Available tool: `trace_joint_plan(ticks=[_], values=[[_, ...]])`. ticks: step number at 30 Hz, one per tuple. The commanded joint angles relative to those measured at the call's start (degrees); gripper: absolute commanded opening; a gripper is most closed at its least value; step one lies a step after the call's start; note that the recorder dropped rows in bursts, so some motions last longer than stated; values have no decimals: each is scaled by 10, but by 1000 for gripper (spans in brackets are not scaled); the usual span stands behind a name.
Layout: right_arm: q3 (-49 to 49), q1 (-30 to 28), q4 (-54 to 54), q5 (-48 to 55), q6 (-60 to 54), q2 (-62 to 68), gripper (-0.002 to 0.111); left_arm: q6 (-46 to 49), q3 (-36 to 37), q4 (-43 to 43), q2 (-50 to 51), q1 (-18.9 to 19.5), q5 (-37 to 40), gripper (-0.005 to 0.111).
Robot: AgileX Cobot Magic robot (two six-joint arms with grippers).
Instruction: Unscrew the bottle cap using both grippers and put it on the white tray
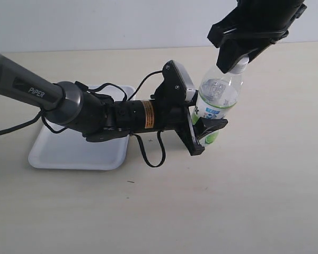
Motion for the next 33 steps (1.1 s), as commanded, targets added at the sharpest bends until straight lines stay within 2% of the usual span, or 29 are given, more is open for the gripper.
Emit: trace_joint_plan(ticks=[1, 25, 31, 33], values=[[0, 1, -14, -1, -95, -1, 0, 0, 5, 5, -4, 2, 10, 0], [0, 1, -17, -1, -542, -1, 0, 0, 5, 5, -4, 2, 10, 0], [0, 1, -17, -1, -569, -1, 1, 0, 5, 5, -4, 2, 9, 0], [0, 1, -16, -1, -568, -1, 6, 0, 5, 5, -4, 2, 9, 0]])
